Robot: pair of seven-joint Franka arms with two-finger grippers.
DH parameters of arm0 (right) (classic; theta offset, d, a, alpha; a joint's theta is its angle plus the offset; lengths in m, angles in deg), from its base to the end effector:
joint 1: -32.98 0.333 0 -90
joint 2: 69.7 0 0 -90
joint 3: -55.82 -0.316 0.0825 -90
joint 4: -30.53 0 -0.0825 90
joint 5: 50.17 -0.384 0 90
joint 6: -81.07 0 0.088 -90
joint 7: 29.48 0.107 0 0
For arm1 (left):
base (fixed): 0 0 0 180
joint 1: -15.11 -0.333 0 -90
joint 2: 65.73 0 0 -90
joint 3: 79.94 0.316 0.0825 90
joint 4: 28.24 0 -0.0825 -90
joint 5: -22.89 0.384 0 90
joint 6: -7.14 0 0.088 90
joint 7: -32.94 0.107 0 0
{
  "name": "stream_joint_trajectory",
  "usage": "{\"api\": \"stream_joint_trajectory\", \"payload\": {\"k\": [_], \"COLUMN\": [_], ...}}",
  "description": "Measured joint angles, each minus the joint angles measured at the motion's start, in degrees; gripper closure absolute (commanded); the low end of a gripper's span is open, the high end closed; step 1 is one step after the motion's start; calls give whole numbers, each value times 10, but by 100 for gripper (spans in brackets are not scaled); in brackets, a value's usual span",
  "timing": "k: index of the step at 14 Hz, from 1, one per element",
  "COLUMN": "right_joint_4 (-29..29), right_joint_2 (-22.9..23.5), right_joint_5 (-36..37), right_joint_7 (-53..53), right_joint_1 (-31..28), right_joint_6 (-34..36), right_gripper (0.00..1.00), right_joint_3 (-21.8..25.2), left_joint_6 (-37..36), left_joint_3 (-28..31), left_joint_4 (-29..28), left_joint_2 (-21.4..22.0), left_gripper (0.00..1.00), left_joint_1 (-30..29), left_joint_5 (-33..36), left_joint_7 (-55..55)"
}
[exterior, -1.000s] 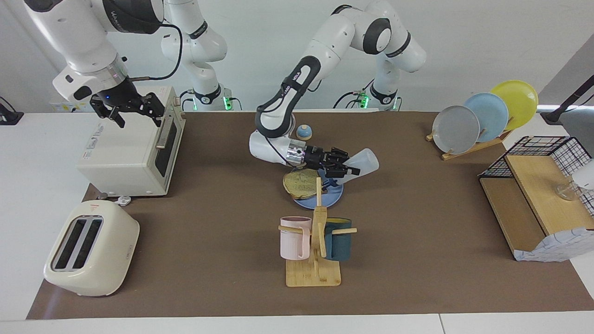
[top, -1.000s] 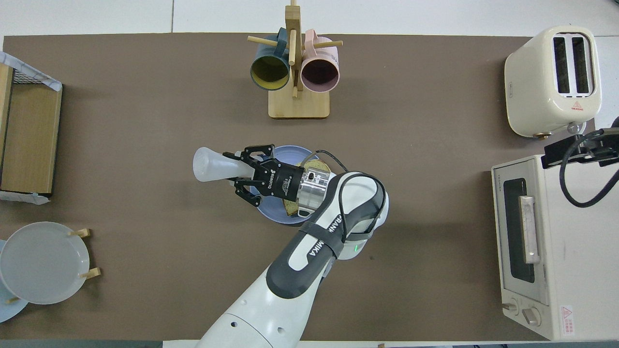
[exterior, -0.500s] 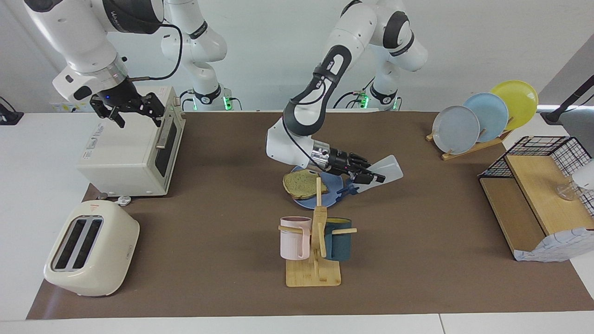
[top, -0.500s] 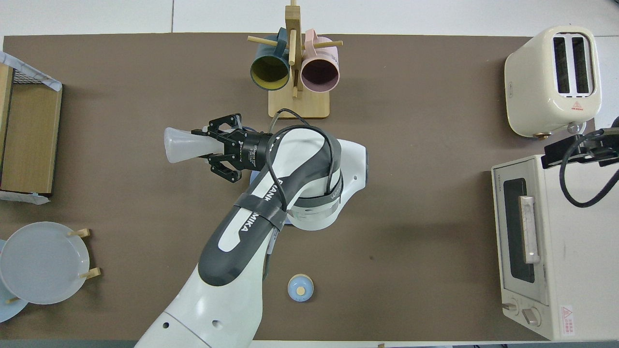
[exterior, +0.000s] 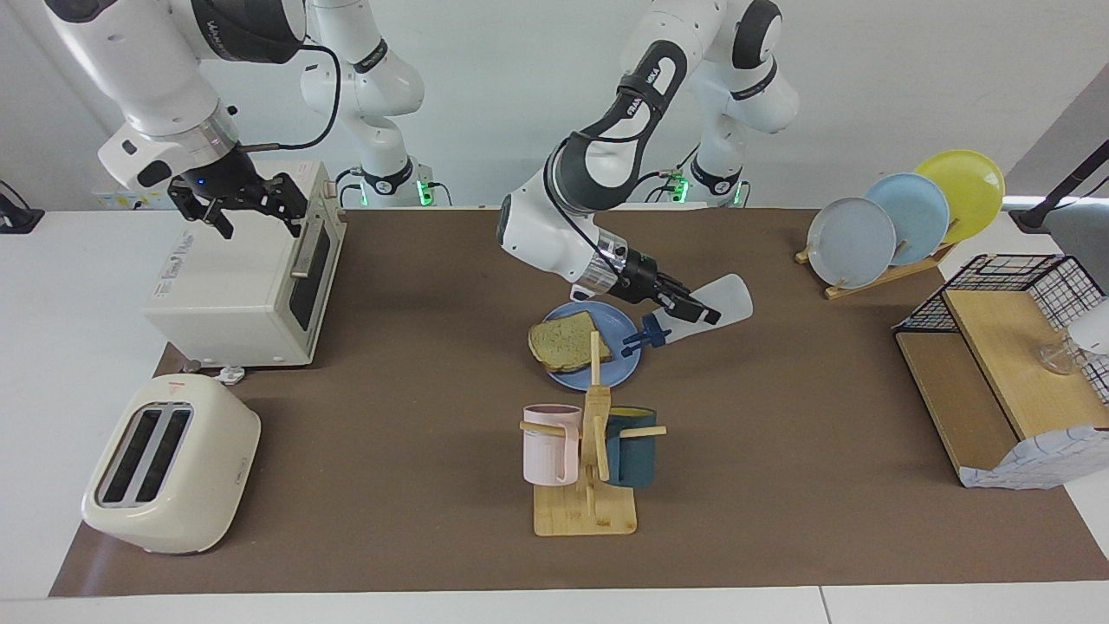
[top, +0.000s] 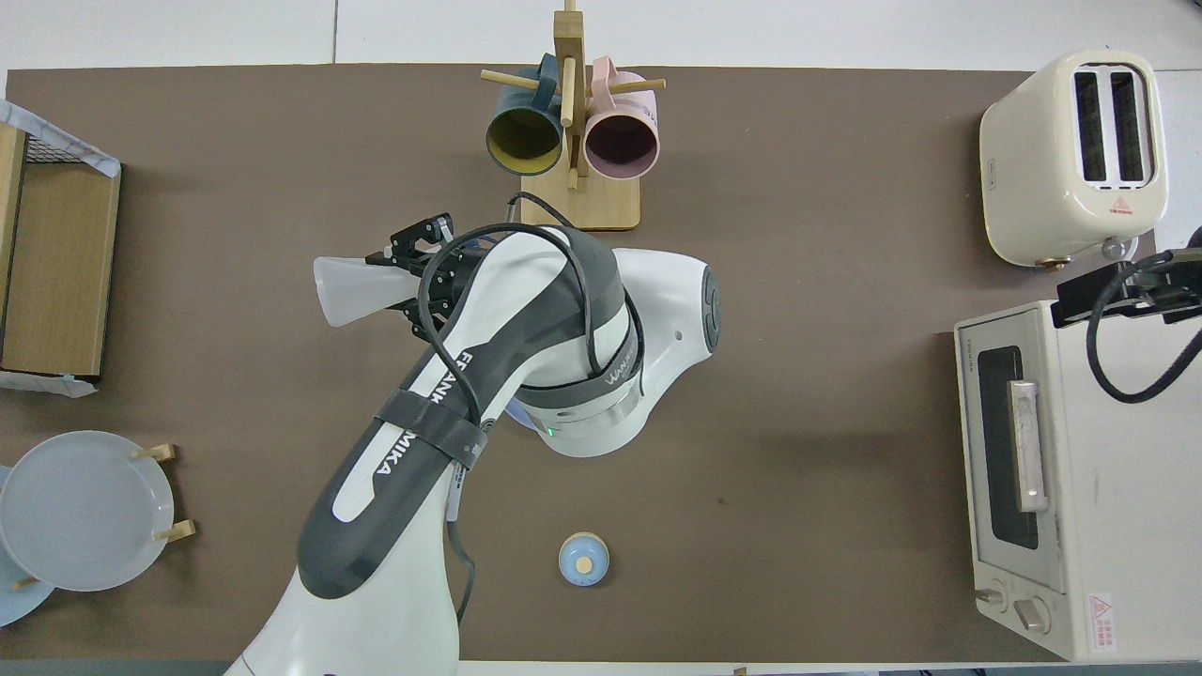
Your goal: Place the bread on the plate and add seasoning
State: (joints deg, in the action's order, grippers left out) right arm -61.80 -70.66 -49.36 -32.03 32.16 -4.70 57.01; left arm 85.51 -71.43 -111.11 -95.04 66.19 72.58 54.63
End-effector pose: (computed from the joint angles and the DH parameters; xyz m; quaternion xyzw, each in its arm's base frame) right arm 0.5398 -0.0206 0.6086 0.9988 0.0045 -0.0491 0.0049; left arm 0.5260 -0.3801 0.4114 -0.7030 0.4842 0.1726 0.4916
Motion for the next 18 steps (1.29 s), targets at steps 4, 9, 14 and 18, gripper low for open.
{"api": "stream_joint_trajectory", "payload": {"k": [4,9,14,18], "right_joint_4": [0,0,0,0], "right_joint_2": [0,0,0,0], "right_joint_5": [0,0,0,0], "right_joint_7": [0,0,0,0], "right_joint_1": [0,0,0,0], "right_joint_6": [0,0,0,0], "right_gripper": [0,0,0,0], "right_joint_3": [0,0,0,0], "left_joint_6": [46,117,258,396], "left_joint_3": [1,2,2,2], "left_joint_4": [-7,-29,-79,-143], "left_joint_2": [67,146,187,212], "left_gripper": [100,100,100,100], "left_joint_1": [-41,-105,-174,-205], "left_joint_5": [-49,-151,-268,-328], "left_joint_7": [-2,-7,-65,-164]}}
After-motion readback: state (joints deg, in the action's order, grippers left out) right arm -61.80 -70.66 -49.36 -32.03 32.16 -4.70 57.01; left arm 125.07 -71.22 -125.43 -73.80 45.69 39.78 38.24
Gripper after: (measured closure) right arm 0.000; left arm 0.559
